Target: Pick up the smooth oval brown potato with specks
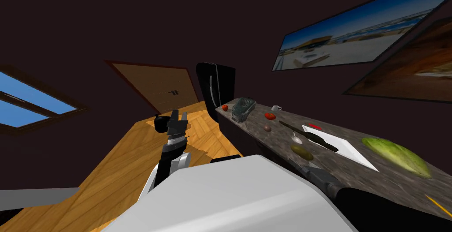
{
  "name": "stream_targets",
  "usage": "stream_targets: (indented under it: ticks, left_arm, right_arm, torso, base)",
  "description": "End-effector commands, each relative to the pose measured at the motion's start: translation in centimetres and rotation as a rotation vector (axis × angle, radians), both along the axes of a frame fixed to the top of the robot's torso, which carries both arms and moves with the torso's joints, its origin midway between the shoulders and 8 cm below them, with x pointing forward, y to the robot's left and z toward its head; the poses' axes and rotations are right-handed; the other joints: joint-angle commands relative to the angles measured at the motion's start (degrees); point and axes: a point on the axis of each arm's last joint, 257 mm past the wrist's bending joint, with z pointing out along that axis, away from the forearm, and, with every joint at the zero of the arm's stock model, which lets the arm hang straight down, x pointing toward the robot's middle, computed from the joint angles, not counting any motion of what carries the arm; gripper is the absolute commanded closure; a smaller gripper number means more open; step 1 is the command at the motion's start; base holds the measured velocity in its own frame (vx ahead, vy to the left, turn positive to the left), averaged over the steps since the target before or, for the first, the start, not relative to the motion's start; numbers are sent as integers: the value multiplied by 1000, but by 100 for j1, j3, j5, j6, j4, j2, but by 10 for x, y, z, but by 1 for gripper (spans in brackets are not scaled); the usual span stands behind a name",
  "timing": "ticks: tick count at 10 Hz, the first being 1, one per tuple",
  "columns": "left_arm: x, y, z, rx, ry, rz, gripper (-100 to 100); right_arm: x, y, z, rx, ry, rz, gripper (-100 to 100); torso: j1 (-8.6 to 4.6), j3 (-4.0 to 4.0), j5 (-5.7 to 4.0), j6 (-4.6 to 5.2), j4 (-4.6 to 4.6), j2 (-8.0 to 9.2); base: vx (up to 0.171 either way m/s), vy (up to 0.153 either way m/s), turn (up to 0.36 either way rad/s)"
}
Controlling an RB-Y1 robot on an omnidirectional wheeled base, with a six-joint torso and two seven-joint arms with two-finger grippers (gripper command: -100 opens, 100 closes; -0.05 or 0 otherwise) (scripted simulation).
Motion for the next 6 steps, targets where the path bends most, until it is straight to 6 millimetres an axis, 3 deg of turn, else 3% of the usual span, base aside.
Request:
stream_targets:
  ticks: [1, 3, 4, 6]
  left_arm:
    - [0, 0, 0, 0, 0, 0, 0]
    - [0, 0, 0, 0, 0, 0, 0]
    - [0, 0, 0, 0, 0, 0, 0]
    - [0, 0, 0, 0, 0, 0, 0]
  right_arm:
    - [-20, -5, -3, -33, 60, 1, -100]
    - [-62, -25, -8, -130, 202, 25, -100]
    - [-67, -25, -8, -129, 213, 22, -100]
    - [-109, -43, -8, -212, 354, 55, -100]
  torso:
    - [0, 0, 0, 0, 0, 0]
    - [3, 2, 1, 4, 1, 3]
    - [-4, -2, 0, 1, -1, -3]
    - [-3, 3, 0, 4, 1, 6]
  base:
    - [44, -2, 139]
    - [53, 3, 291]
    - [46, -14, 117]
    - [49, -15, 250]
